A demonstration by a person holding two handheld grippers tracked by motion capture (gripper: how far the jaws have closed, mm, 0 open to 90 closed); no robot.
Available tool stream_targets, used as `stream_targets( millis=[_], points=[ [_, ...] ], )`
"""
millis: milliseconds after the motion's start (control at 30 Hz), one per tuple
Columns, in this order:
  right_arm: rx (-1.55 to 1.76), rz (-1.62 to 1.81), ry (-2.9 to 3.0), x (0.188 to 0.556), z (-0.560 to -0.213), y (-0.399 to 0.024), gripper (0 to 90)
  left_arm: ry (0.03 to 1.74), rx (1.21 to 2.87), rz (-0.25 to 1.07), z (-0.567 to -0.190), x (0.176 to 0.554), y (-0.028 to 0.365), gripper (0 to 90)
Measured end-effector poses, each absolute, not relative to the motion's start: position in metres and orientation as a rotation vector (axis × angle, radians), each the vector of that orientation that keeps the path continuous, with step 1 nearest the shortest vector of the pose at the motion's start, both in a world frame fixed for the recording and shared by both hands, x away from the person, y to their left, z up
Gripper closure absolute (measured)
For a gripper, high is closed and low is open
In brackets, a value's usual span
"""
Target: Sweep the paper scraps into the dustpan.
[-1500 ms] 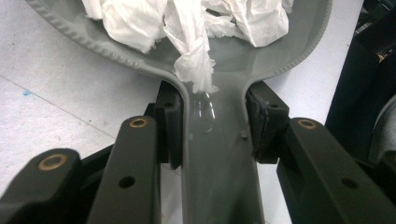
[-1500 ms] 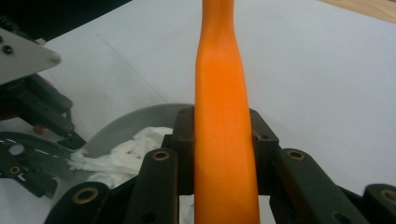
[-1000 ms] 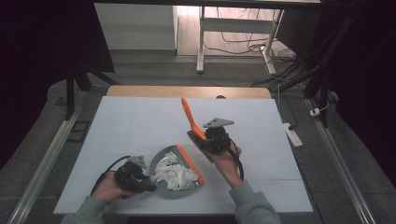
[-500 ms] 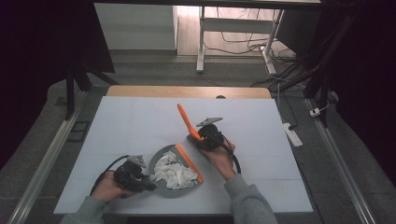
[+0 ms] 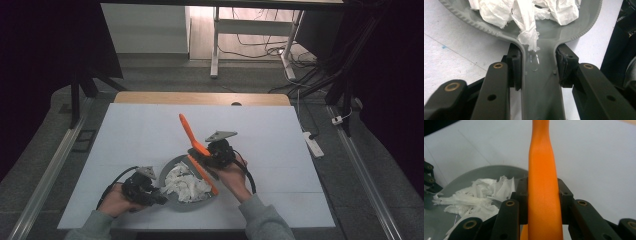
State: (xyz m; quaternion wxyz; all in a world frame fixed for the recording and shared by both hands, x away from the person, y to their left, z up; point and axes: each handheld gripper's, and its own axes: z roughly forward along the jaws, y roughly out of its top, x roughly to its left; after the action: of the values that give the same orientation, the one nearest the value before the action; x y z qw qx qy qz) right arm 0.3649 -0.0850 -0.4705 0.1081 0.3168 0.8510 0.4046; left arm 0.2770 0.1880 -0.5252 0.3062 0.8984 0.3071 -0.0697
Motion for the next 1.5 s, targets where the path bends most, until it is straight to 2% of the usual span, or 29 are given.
stream_targets(
  millis=[233,833,1500],
  points=[
    [0.924,1.233,2.425,0.36,-0.456,-0.11,70.4,0.816,2.362,-0.171,-0.524,0.277,0.188,61.5],
    [0.892,1.282,2.368,0.348,-0.446,-0.148,70.4,0.855,2.306,-0.099,-0.518,0.273,0.195,61.5],
    [0.869,1.301,2.351,0.333,-0.439,-0.191,70.4,1.006,2.154,0.0,-0.502,0.262,0.199,61.5]
  ],
)
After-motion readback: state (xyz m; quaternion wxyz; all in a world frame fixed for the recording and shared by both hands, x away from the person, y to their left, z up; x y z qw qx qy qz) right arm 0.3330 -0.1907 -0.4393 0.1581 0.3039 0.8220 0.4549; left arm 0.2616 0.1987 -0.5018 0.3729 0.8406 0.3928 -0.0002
